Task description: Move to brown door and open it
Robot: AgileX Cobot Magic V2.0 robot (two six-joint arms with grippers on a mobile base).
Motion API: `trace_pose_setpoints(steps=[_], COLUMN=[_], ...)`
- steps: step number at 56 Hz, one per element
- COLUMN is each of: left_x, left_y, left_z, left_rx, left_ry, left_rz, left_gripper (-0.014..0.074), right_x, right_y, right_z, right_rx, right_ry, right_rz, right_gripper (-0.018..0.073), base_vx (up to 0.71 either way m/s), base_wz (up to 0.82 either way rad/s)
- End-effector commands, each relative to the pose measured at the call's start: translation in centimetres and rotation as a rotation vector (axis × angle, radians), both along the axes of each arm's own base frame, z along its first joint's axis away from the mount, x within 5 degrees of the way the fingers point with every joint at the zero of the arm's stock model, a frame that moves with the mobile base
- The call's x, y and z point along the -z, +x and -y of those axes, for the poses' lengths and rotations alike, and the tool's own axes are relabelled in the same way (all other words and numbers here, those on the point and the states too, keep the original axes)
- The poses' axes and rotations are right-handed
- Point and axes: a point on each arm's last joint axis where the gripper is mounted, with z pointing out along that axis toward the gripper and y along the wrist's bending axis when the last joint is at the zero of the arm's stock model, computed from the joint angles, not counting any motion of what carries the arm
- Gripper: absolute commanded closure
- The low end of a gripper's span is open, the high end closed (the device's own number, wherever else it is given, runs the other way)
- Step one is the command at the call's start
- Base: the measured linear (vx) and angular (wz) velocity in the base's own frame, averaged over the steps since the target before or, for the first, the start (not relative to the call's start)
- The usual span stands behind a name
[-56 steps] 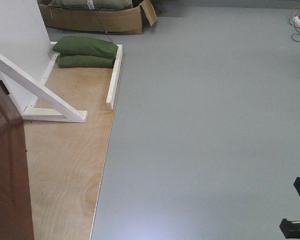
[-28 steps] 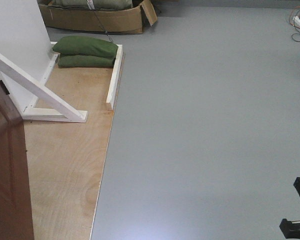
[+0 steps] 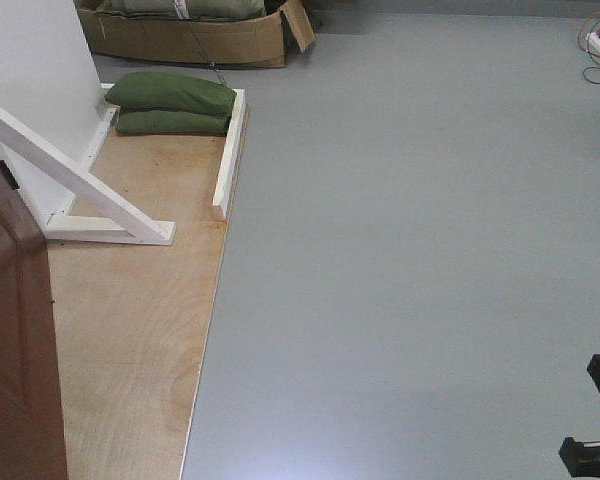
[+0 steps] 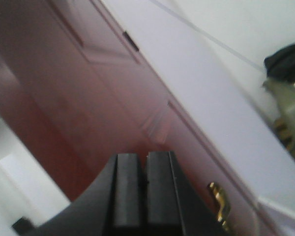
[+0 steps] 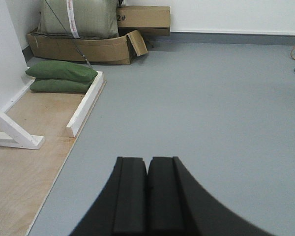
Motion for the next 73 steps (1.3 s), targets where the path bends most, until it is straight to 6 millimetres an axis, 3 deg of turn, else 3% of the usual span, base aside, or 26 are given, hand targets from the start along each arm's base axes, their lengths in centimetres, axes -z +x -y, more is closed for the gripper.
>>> trace_pose_setpoints(steps=[1,7,21,41,73], left_x=[-0.8,-0.4,-0.6,-0.7,0.3], left_y=[-0.6,-1.6,-3.4,0.4,5.0], left_z=[-0.9,-2.3,-4.5,-5.5,-6.3], left_rx=[-0.114,-0.287,-0.568,-0.618,-0.549], left_ry=[-0.004,-0.119,-0.376,-0.365,-0.646], left_rz=[-0.004,0.020,0.294,0.240,0.390], left_gripper=[0.0450,0.0450,0.0450,0.0450,0.0450], right_x=[-0.6,-0.6,-0.6,-0.6,-0.6], right_y=[0.2,0.2,0.2,0.2,0.2], right_z=[0.0,0.0,0.0,0.0,0.0], right_rx=[0.002,0.002,0.002,0.002,0.002], right_ry=[-0.007,-0.007,-0.007,-0.007,-0.007], right_rz=[0.083,0.082,0.082,0.082,0.082], right_gripper=[0.0559,0.0559,0.0559,0.0559,0.0559], base_vx=[0.00,0.00,0.00,0.00,0.00], base_wz=[0.00,0.00,0.00,0.00,0.00])
